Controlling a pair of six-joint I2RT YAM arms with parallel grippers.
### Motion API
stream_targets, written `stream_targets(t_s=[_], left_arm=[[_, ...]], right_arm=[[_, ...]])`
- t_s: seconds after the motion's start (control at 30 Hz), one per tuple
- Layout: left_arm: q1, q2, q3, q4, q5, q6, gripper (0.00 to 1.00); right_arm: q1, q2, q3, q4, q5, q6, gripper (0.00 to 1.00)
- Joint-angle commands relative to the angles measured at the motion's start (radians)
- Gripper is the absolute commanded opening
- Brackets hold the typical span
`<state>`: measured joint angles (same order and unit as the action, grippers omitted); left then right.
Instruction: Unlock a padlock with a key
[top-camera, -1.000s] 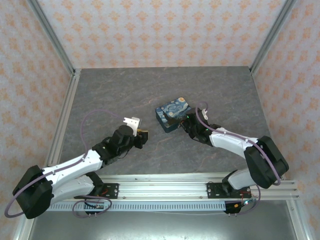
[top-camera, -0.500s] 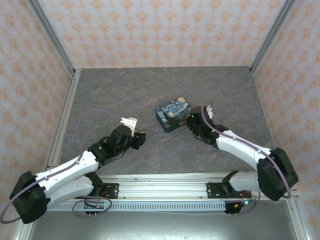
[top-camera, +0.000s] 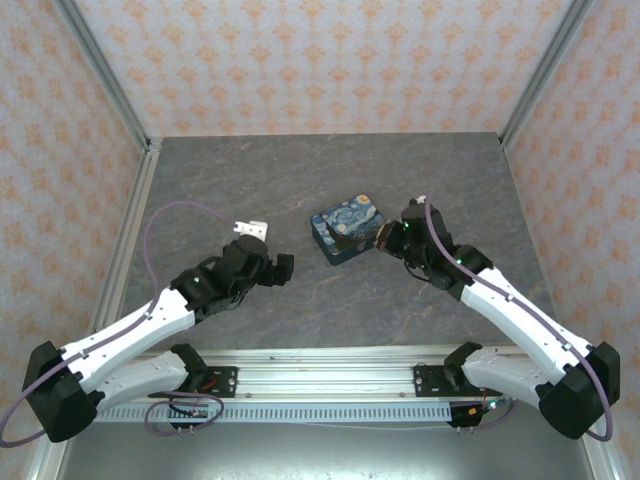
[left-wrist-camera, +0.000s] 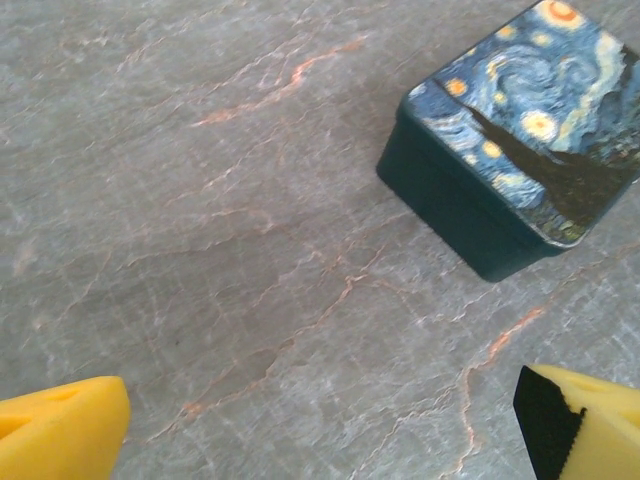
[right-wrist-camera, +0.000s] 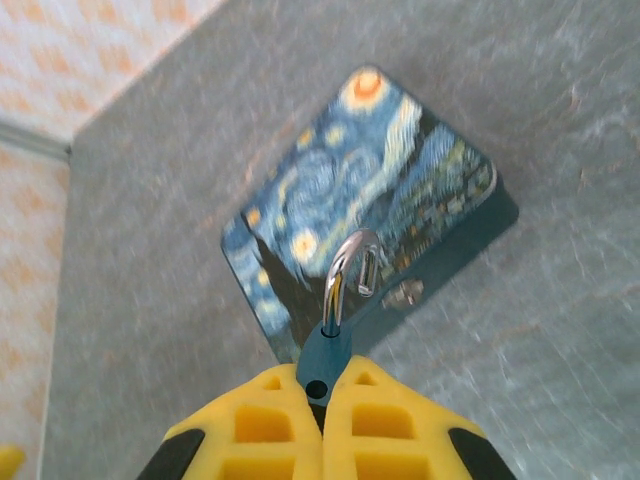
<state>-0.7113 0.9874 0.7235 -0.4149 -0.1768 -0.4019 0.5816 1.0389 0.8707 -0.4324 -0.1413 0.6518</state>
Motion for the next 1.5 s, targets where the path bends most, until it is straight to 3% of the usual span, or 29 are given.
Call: stream_targets(t_s=[0.0,0.2,0.47,1.03,1.3,1.47], left_arm=[[0.009,0.005,0.044,-0.109,-0.059,-0.062,1.0],[0.009,-0.009,0.044,-0.154,-0.069,-0.125,1.0],[0.009,-0.075,-0.026,-0.123,-0.06,-0.211,1.0],[0.009,-0.024,-0.115,-0.022,-0.019,-0.271,1.0],[0.009,-0.006,-0.119,0.001,-0.006,-0.275,1.0],[0.01,-0.004,-0.119,-0.003,-0.003,-0.275,1.0]], right_arm=[[-0.003,-0.004,-0.011,-0.088,-0.174,-0.095,0.0],[0.0,-0.02,-0.114,-0.033,-0.374,-0.079,0.0],[0.047,-0.017,-0.27,0.05,-0.42,-0.055,0.0],[0.047,0.262,-0.279,0.127,-0.44,-0.259,0.0],[0.029,0.355,-0.237,0.059,-0.376,-0.346,0.0],[0.027,0.375,-0.212,0.013,-0.332,-0.351,0.07]])
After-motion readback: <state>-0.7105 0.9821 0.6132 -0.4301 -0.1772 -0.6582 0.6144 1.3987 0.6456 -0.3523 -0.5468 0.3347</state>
